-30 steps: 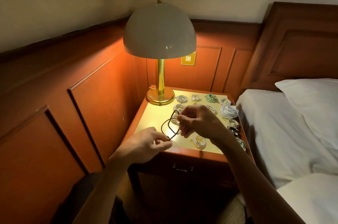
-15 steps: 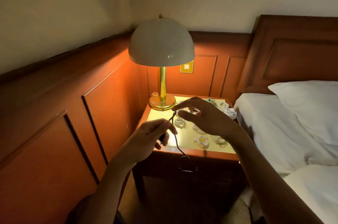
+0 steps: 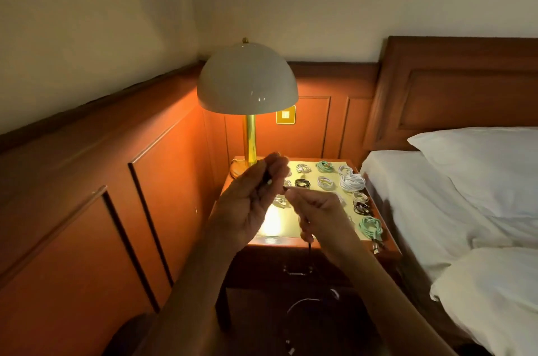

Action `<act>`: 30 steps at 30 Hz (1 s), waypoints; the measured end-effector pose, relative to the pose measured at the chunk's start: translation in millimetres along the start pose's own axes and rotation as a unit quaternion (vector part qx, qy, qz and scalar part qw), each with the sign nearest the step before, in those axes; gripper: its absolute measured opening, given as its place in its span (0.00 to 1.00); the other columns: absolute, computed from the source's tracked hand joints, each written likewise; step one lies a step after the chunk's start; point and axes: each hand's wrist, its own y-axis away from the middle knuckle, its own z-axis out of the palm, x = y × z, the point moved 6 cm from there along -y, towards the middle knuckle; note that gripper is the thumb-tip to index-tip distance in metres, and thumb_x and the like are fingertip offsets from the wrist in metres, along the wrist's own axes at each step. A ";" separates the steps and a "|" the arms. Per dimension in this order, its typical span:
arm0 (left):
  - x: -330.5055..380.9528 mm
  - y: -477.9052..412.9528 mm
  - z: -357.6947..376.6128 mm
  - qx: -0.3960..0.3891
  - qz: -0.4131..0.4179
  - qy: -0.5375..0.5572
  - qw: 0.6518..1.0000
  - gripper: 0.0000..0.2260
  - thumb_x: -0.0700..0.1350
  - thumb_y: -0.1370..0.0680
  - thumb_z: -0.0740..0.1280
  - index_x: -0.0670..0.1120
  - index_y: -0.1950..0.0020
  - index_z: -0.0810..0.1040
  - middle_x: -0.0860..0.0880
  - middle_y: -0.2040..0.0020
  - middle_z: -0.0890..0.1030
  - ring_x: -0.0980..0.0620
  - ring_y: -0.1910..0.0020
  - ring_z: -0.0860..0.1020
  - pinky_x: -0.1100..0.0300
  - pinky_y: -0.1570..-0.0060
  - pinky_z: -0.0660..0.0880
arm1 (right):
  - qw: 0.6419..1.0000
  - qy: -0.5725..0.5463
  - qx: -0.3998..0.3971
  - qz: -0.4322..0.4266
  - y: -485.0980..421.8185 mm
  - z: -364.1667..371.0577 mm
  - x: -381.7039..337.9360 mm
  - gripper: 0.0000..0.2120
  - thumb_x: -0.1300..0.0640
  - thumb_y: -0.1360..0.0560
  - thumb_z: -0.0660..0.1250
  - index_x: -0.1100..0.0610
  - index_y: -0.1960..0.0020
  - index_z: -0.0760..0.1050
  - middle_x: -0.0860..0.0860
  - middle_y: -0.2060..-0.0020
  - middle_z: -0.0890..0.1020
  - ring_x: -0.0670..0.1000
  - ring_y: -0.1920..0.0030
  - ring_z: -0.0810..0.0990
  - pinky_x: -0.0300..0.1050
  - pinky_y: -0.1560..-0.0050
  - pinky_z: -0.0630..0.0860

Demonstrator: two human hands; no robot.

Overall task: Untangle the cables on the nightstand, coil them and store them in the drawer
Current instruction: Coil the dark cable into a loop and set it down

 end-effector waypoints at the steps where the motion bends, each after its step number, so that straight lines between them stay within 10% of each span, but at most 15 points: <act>1: 1.2 -10.6 -7.6 0.040 0.047 -0.007 0.998 0.10 0.39 0.23 0.67 0.36 0.46 0.82 0.41 0.50 0.86 0.47 0.50 0.85 0.56 0.50 0.83 | 1.000 0.009 -0.006 0.028 8.6 4.7 8.9 0.09 0.51 0.22 0.69 0.51 0.46 0.86 0.50 0.75 0.71 0.49 0.78 0.65 0.40 0.75 0.65; 3: 5.0 -23.4 -20.8 0.099 0.155 -0.248 0.951 0.10 0.42 0.17 0.62 0.40 0.41 0.80 0.43 0.47 0.85 0.47 0.45 0.84 0.56 0.44 0.81 | 0.994 0.102 -0.007 0.028 19.0 7.0 13.9 0.08 0.52 0.21 0.69 0.50 0.46 0.86 0.42 0.71 0.81 0.46 0.75 0.75 0.39 0.71 0.71; 7: -19.3 -17.2 -23.4 -0.019 0.263 -0.706 0.657 0.13 0.47 0.16 0.61 0.45 0.38 0.80 0.49 0.48 0.86 0.57 0.49 0.83 0.67 0.50 0.78 | 0.911 0.395 0.010 -0.119 12.1 -9.9 -20.4 0.05 0.52 0.24 0.72 0.49 0.51 0.87 0.45 0.62 0.87 0.43 0.63 0.82 0.36 0.58 0.75; 9: -29.6 -14.2 -26.9 -0.068 0.209 -0.759 0.613 0.12 0.46 0.15 0.59 0.44 0.44 0.81 0.52 0.58 0.84 0.59 0.60 0.82 0.66 0.58 0.77 | 0.902 0.410 0.034 -0.129 3.9 -28.5 -40.2 0.03 0.54 0.26 0.75 0.48 0.54 0.87 0.43 0.66 0.85 0.42 0.64 0.80 0.30 0.63 0.70; 13: -36.7 2.1 -36.0 -0.183 -0.048 -0.539 0.821 0.17 0.47 0.14 0.55 0.46 0.57 0.79 0.51 0.70 0.74 0.53 0.72 0.70 0.58 0.68 0.66 | 0.922 0.363 0.003 -0.133 -6.4 -48.2 -60.7 0.03 0.56 0.27 0.76 0.50 0.54 0.87 0.37 0.64 0.83 0.38 0.61 0.81 0.27 0.61 0.71; 16: -32.3 22.2 -18.7 -0.238 -0.096 -0.232 0.938 0.11 0.47 0.17 0.62 0.44 0.54 0.79 0.52 0.68 0.75 0.57 0.70 0.73 0.65 0.67 0.70 | 0.971 0.229 0.011 -0.069 -2.9 -41.2 -47.0 0.04 0.56 0.26 0.73 0.52 0.53 0.87 0.38 0.65 0.85 0.40 0.66 0.82 0.29 0.66 0.71; 19: -19.7 7.6 -22.7 -0.069 0.006 0.015 0.998 0.09 0.44 0.20 0.66 0.40 0.51 0.83 0.47 0.62 0.82 0.54 0.64 0.80 0.65 0.61 0.78 | 0.975 0.214 0.023 -0.050 11.1 -9.6 -17.9 0.07 0.55 0.21 0.69 0.51 0.51 0.86 0.31 0.64 0.83 0.35 0.67 0.79 0.27 0.65 0.70; 21: -18.7 -5.7 -37.9 0.067 0.092 -0.036 0.993 0.08 0.44 0.22 0.68 0.42 0.50 0.84 0.49 0.59 0.85 0.54 0.58 0.83 0.64 0.55 0.80 | 0.961 0.267 0.017 -0.073 20.0 13.5 -3.6 0.08 0.54 0.21 0.68 0.52 0.49 0.86 0.34 0.66 0.83 0.33 0.67 0.78 0.26 0.64 0.68; 23: -16.8 -7.3 -44.7 0.152 0.198 -0.271 0.930 0.09 0.45 0.20 0.67 0.41 0.45 0.83 0.48 0.54 0.86 0.52 0.51 0.84 0.62 0.51 0.80 | 0.937 0.336 0.023 -0.094 20.2 19.7 0.9 0.08 0.53 0.21 0.69 0.53 0.52 0.86 0.44 0.70 0.82 0.41 0.69 0.76 0.33 0.65 0.67; 27: -22.1 4.2 -24.0 0.017 0.391 -0.735 0.555 0.12 0.45 0.16 0.61 0.40 0.44 0.81 0.47 0.52 0.86 0.55 0.52 0.84 0.66 0.54 0.80 | 0.906 0.408 -0.050 -0.104 16.5 11.3 -5.2 0.08 0.52 0.21 0.68 0.52 0.50 0.86 0.45 0.66 0.84 0.41 0.69 0.77 0.32 0.64 0.67; 30: -27.6 0.2 -30.9 -0.059 0.311 -0.795 0.518 0.09 0.45 0.16 0.60 0.44 0.51 0.77 0.51 0.61 0.80 0.58 0.64 0.77 0.68 0.65 0.71 | 0.870 0.480 -0.053 -0.103 14.2 0.3 -11.3 0.08 0.48 0.22 0.69 0.47 0.49 0.86 0.44 0.63 0.85 0.40 0.67 0.77 0.39 0.60 0.72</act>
